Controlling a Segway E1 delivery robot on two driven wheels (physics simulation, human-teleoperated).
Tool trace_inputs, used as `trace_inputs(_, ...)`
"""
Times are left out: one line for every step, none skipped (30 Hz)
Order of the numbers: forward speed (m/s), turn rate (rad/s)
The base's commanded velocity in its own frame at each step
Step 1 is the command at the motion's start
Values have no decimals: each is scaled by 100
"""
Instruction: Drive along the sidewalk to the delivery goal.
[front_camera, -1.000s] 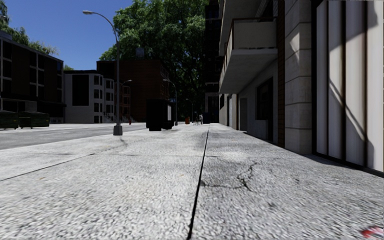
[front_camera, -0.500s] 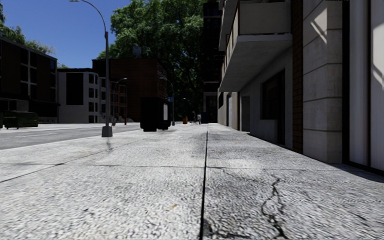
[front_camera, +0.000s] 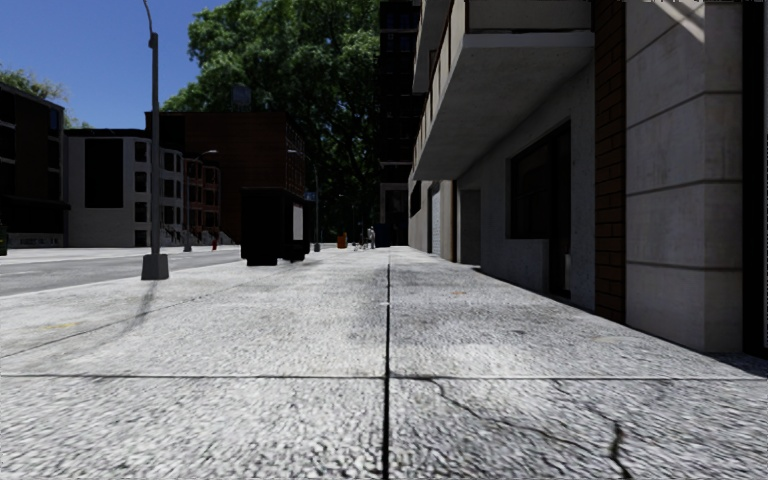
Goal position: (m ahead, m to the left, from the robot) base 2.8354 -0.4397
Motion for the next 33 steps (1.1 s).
trace_inputs(200,0)
trace_inputs(200,0)
trace_inputs(200,0)
trace_inputs(200,0)
trace_inputs(200,0)
trace_inputs(200,0)
trace_inputs(200,0)
trace_inputs(200,0)
trace_inputs(200,0)
trace_inputs(200,0)
trace_inputs(200,0)
trace_inputs(200,0)
trace_inputs(200,0)
trace_inputs(200,0)
trace_inputs(200,0)
trace_inputs(200,0)
trace_inputs(200,0)
trace_inputs(200,0)
trace_inputs(200,0)
trace_inputs(200,0)
trace_inputs(200,0)
trace_inputs(200,0)
trace_inputs(200,0)
trace_inputs(200,0)
trace_inputs(200,0)
trace_inputs(200,0)
trace_inputs(200,0)
trace_inputs(200,0)
trace_inputs(200,0)
trace_inputs(200,0)
trace_inputs(200,0)
trace_inputs(130,0)
trace_inputs(130,0)
